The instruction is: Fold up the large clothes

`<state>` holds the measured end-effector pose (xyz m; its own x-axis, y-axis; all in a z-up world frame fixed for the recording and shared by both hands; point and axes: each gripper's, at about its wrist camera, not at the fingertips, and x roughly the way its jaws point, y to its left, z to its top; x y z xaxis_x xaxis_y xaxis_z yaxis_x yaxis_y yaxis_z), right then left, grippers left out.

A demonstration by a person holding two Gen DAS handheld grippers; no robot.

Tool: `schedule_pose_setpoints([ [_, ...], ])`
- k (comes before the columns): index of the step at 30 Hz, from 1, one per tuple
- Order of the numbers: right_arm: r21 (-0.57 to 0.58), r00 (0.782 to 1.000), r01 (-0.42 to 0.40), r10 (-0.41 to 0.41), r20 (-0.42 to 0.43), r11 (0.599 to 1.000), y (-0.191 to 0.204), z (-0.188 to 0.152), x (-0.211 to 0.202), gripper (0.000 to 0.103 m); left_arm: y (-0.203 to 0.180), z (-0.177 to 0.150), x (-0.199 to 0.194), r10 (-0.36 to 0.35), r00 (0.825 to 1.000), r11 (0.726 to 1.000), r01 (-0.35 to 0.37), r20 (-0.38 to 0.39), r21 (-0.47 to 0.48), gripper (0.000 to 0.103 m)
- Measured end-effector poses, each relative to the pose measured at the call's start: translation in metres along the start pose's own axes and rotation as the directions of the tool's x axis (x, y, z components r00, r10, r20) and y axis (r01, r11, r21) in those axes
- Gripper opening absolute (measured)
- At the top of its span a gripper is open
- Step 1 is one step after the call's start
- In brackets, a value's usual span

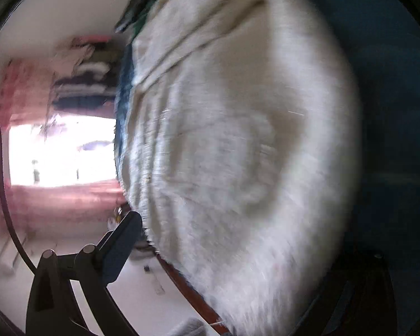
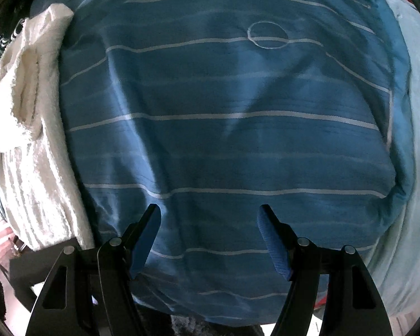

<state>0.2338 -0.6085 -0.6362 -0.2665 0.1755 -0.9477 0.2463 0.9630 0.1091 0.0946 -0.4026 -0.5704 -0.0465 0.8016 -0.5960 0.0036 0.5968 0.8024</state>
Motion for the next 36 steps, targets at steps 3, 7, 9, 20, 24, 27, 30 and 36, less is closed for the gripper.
schedule_pose_setpoints([
  [3, -0.016, 0.999, -0.042, 0.042, -0.001, 0.999, 0.028, -0.008, 0.028, 0.073, 0.023, 0.010, 0.011, -0.019, 1.000, 0.997, 0.019, -0.005, -0.074, 0.100],
  [7, -0.090, 0.976, -0.211, 0.214, 0.025, 0.973, 0.053, 0.014, 0.023, 0.073, 0.062, 0.017, 0.014, -0.097, 0.994, 0.981, 0.105, 0.057, -0.165, 0.036],
  [9, -0.131, 0.938, -0.338, 0.344, 0.029, 0.932, 0.074, 0.031, 0.017, 0.080, 0.083, 0.021, 0.016, -0.134, 0.988, 0.971, 0.146, 0.078, -0.191, 0.021],
  [20, -0.094, 0.685, -0.724, 0.728, 0.022, 0.683, 0.209, 0.088, 0.060, 0.087, 0.132, 0.031, 0.037, -0.287, 0.945, 0.942, 0.308, 0.154, -0.133, 0.020],
  [24, 0.000, 0.747, -0.663, 0.661, 0.067, 0.749, 0.249, 0.104, 0.088, 0.028, 0.149, 0.032, 0.050, -0.390, 0.909, 0.909, 0.406, 0.148, -0.097, 0.020],
  [27, 0.003, 0.772, -0.629, 0.625, 0.118, 0.777, 0.273, 0.101, 0.074, 0.023, 0.177, 0.031, 0.057, -0.489, 0.859, 0.860, 0.504, 0.149, -0.085, 0.020],
  [30, -0.027, 0.782, -0.609, 0.605, 0.150, 0.793, 0.306, 0.084, 0.034, 0.022, 0.223, 0.029, 0.072, -0.574, 0.805, 0.801, 0.590, 0.146, -0.103, 0.023],
  [36, -0.130, 0.852, -0.484, 0.500, 0.154, 0.865, 0.411, 0.067, -0.031, 0.022, 0.310, 0.037, 0.137, -0.627, 0.765, 0.737, 0.643, 0.143, -0.210, 0.024],
])
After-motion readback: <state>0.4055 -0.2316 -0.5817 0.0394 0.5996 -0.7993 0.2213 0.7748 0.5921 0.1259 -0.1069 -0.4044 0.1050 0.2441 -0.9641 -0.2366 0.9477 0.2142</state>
